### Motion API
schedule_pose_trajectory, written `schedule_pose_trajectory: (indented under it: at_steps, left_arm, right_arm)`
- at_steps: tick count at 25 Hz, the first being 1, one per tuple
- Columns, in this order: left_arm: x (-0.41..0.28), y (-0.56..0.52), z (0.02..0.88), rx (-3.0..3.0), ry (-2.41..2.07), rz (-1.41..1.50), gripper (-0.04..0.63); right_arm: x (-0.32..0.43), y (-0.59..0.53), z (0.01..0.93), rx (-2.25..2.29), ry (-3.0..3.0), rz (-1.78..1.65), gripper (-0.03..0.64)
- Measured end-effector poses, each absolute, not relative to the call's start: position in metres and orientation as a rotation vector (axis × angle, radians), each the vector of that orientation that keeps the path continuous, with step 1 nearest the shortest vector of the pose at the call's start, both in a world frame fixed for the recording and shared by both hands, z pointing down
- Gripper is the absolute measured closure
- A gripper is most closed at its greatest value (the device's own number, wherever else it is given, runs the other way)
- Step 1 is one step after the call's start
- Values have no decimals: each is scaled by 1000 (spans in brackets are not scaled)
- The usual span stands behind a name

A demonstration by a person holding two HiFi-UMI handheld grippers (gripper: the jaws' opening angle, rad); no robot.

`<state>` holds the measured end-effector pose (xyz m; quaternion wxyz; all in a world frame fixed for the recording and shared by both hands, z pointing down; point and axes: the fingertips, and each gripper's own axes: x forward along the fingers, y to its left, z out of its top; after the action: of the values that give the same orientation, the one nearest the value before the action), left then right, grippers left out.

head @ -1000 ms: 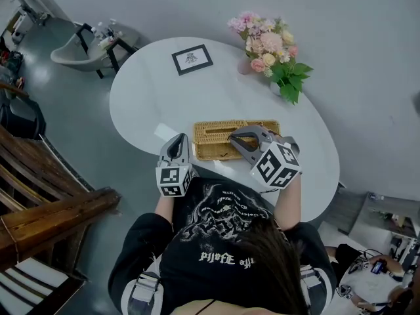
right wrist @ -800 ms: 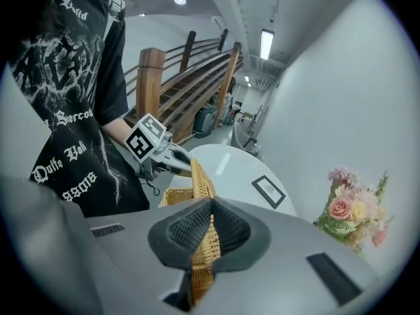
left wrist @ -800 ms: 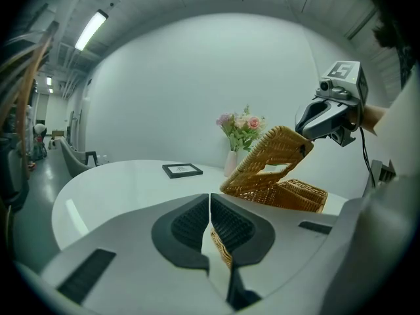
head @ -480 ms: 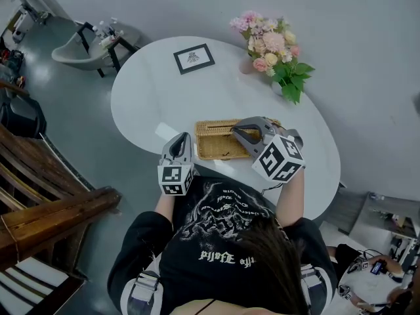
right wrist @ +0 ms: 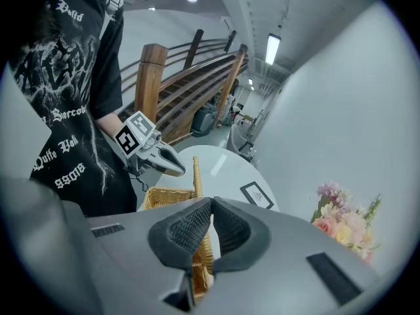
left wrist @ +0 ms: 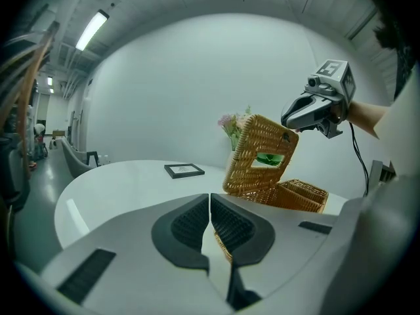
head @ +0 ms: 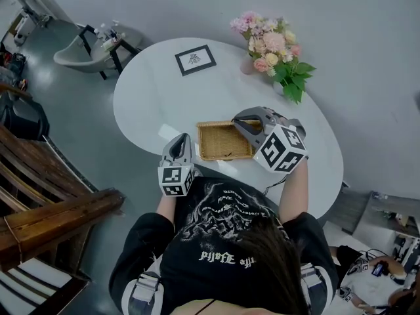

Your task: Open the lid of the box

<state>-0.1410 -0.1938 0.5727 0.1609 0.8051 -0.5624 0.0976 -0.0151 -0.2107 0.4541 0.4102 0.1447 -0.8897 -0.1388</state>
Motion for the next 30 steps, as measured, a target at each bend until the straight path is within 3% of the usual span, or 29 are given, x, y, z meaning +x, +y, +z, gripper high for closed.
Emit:
schedule_pose_trajectory:
  at_steps: [30]
  left_arm:
    - [-144,-195,573,2266,-1604,282,570]
  right_arm:
    - [-18,-267,454,402,-2181,-465,581]
